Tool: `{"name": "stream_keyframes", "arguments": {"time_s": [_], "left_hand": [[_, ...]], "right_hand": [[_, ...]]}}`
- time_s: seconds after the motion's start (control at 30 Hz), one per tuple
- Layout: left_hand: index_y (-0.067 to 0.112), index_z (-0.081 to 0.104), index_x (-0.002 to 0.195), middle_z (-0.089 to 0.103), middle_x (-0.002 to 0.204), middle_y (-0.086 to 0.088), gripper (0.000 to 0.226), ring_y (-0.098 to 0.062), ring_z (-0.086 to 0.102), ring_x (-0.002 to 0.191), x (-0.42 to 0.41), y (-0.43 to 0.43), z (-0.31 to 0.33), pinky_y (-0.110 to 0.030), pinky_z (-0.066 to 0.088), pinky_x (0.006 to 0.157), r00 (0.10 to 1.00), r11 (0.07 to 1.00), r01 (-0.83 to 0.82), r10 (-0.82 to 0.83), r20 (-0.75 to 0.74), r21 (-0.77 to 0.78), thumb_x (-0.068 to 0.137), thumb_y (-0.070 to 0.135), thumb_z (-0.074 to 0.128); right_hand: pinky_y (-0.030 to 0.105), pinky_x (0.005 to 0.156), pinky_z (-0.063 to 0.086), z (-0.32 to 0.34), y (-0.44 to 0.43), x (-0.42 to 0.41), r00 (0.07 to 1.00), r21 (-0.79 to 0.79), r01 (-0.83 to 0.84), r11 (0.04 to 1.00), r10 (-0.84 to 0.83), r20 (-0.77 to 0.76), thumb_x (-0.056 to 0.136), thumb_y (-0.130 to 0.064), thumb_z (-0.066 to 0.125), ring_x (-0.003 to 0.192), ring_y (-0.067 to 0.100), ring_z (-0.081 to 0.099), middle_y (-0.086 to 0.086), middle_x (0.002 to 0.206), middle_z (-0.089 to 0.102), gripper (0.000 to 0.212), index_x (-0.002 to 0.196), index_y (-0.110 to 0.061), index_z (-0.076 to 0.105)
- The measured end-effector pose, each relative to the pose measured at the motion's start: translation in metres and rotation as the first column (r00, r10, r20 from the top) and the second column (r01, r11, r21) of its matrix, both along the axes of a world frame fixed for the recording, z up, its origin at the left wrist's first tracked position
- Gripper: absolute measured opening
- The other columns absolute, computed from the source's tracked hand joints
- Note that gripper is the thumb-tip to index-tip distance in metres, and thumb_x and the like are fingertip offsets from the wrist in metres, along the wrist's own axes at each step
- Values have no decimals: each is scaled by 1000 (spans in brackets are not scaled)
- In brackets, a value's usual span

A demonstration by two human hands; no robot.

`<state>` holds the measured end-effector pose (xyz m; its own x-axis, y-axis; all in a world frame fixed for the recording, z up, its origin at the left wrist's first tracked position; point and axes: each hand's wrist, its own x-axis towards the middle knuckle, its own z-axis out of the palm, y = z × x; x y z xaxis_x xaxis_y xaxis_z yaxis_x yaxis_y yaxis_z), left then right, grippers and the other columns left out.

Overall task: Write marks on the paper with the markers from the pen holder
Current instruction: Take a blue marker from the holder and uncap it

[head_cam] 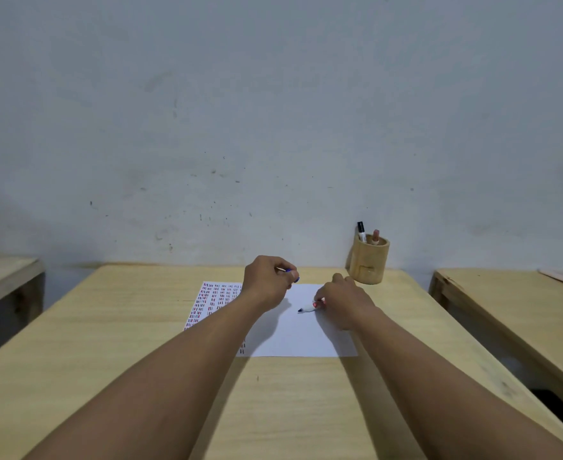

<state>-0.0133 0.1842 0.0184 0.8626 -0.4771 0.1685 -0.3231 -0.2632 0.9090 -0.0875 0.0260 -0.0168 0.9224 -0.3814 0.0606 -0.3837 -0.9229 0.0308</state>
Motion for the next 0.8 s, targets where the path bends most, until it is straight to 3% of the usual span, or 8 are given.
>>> {"name": "stream_keyframes", "arguments": {"time_s": [0.2,0.3,0.4,0.47,0.57,0.7,0.77,0.8], "left_hand": [[20,73,82,77,85,-6,8,-20,73,82,7,0,-12,-41,60,83,999,999,-47,47,-11,9,88,16,72],[23,72,79,74,76,-2,10,-22,73,84,12,4,-8,-43,60,84,995,995,-96,95,-6,-31,87,18,74],[21,75,83,74,77,2,5,-21,72,82,18,16,-3,-43,60,85,991,989,-131,132,14,-72,86,18,75],[14,78,97,75,86,0,11,-19,70,81,21,30,-2,-39,59,85,987,986,-151,155,47,-75,87,17,74],[13,75,113,74,93,0,22,-14,66,83,27,55,-3,-24,50,79,978,981,-186,190,85,-49,92,16,69],[12,70,120,73,99,-5,27,-16,63,86,36,93,-11,-9,42,59,955,963,-267,262,137,21,94,13,66],[14,71,112,72,96,-7,21,-18,64,82,41,111,-18,-6,39,47,933,942,-331,317,169,62,91,14,69],[15,72,106,72,94,-6,16,-18,65,81,43,120,-22,-8,40,50,921,927,-364,345,183,86,90,14,71]], "right_hand": [[41,82,46,4,-3,-1,979,-70,-116,991,127,162,98,-13,50,108,32,50,12,114,57,19,111,-10,64],[41,71,45,14,3,-3,941,-43,-155,987,161,299,101,-17,43,98,31,53,11,103,67,20,107,-10,61],[42,68,47,24,15,-2,879,62,-208,976,159,449,103,-25,43,96,32,55,11,98,69,27,124,-12,56],[41,62,46,29,28,-2,836,145,-266,953,153,527,103,-27,43,84,31,58,10,86,69,33,135,-20,43],[40,58,51,32,52,-4,796,303,-354,884,115,595,105,-21,38,57,30,60,11,61,64,19,121,-25,46],[26,67,48,30,82,-5,771,558,-401,726,-61,634,102,-15,39,66,17,65,9,71,71,31,112,-25,66],[21,69,44,26,93,-2,761,637,-411,652,-140,634,97,-8,44,78,10,60,-1,85,71,34,111,-24,70],[23,69,44,23,98,-1,756,665,-423,616,-165,634,94,-4,47,78,11,59,-4,85,70,35,111,-23,71]]}}
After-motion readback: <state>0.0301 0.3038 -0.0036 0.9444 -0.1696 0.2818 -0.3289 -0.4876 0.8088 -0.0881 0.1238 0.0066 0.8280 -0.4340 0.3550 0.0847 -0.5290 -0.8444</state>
